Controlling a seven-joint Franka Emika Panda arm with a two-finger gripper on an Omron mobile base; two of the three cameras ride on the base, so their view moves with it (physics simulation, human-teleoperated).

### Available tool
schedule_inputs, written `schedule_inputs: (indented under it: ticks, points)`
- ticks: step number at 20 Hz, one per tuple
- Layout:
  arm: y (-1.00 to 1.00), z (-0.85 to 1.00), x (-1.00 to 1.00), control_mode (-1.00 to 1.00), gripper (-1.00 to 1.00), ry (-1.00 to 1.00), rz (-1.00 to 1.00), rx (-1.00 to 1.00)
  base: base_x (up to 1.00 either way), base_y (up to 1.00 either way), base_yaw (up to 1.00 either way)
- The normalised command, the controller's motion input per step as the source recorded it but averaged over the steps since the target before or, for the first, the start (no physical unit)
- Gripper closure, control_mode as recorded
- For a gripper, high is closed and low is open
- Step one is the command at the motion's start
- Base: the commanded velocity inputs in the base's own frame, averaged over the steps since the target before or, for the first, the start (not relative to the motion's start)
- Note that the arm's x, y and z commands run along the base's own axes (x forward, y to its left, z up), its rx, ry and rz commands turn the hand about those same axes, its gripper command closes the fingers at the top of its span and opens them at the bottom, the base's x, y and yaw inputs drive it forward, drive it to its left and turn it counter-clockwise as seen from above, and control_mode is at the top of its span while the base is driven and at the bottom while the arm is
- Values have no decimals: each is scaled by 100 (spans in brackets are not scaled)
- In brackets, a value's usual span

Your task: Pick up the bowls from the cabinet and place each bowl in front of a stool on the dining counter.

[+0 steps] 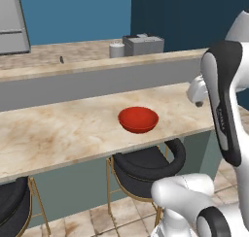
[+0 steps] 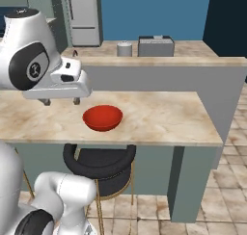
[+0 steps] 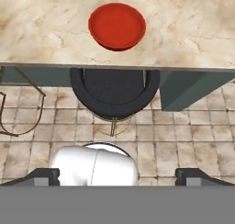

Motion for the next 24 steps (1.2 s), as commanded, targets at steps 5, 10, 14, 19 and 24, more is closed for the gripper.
schedule_inputs:
  ticks: [5,10,14,19,24]
  points:
    - [10,-43,2,-100,-100,4,-7,-2,0,0,0]
    - [15,-38,10,-100,-100,0,-9,-2,0,0,0]
    - [6,-44,25,-100,-100,0,-13,-2,0,0,0]
    - [0,-23,5,-100,-100,1,-6,1,0,0,0]
    - [0,0,0,-100,-100,0,0,0,0,0,0]
